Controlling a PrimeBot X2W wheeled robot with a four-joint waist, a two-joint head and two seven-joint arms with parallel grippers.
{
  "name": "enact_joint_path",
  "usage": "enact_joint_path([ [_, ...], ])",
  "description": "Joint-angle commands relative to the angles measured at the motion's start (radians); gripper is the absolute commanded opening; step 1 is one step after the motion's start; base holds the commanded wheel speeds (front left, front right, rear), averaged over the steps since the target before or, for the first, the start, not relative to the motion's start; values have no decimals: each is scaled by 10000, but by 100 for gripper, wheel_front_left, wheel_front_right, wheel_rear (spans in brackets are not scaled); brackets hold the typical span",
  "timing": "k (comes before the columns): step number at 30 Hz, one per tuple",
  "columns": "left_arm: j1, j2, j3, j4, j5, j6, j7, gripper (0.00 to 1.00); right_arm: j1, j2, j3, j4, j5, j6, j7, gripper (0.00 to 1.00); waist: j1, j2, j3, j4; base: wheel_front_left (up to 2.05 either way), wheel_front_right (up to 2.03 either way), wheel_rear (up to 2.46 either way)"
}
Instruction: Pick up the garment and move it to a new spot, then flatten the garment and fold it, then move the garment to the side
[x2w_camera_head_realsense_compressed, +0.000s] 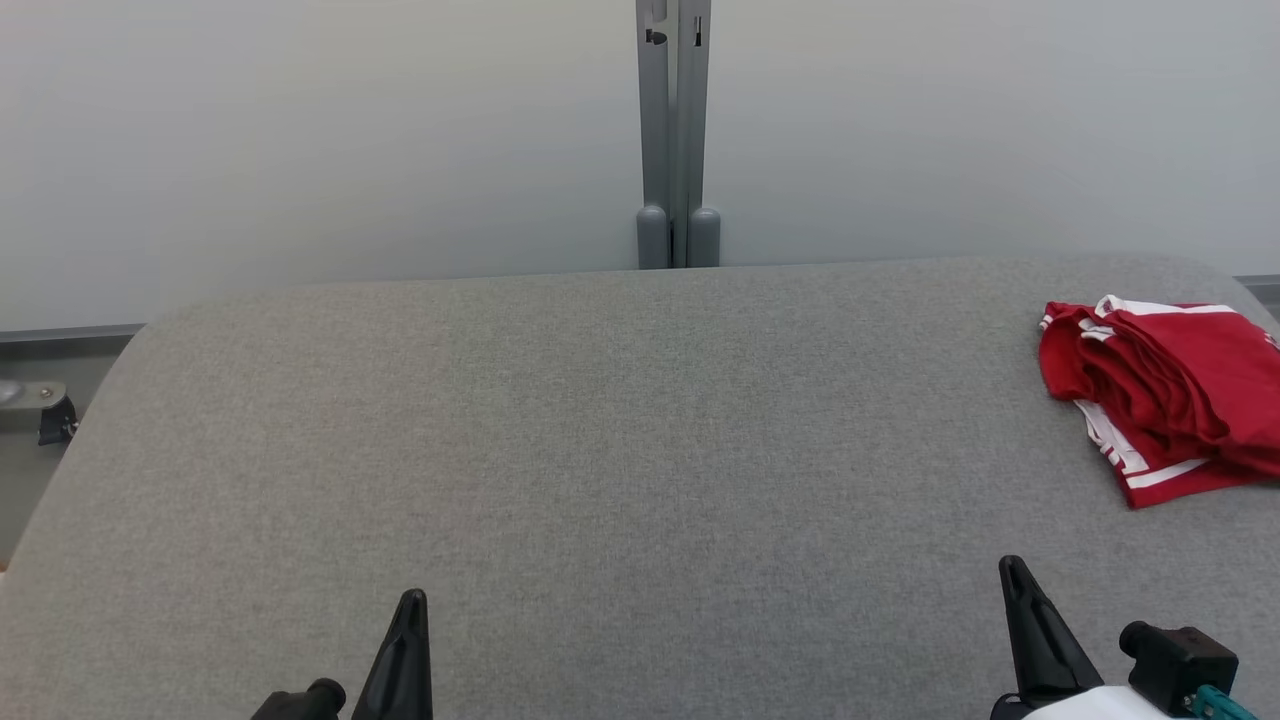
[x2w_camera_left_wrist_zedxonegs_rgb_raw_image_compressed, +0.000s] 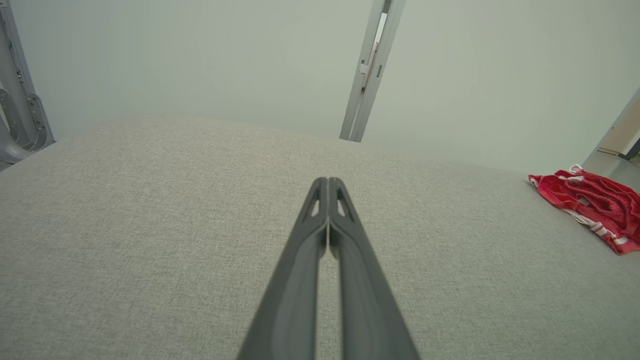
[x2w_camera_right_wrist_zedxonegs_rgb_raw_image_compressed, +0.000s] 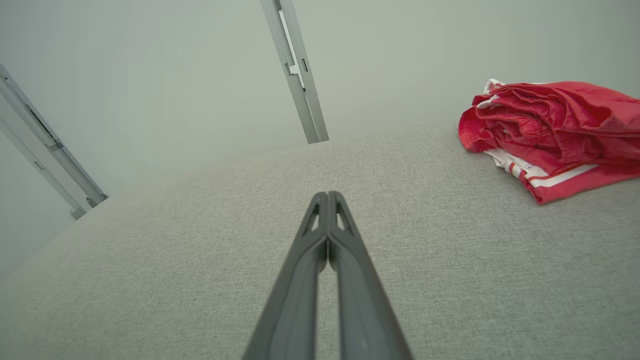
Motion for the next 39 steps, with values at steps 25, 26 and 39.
enact_joint_path([
  [25,-1181,269,717,444,-4531,-424,896,0,-1129,-27,-429,276,4338,-2,1028,0,0,0,232,-89,0,0,0],
  [26,-1213,274,747,456,-4692,-439,933,0,-1162,-25,-446,291,4494,-2,1071,0,0,0,243,-93,0,0,0],
  [39,-1557,324,1073,609,-6424,-575,1335,0,-1514,1,-625,447,6176,-1,1510,0,0,0,363,-139,0,0,0],
])
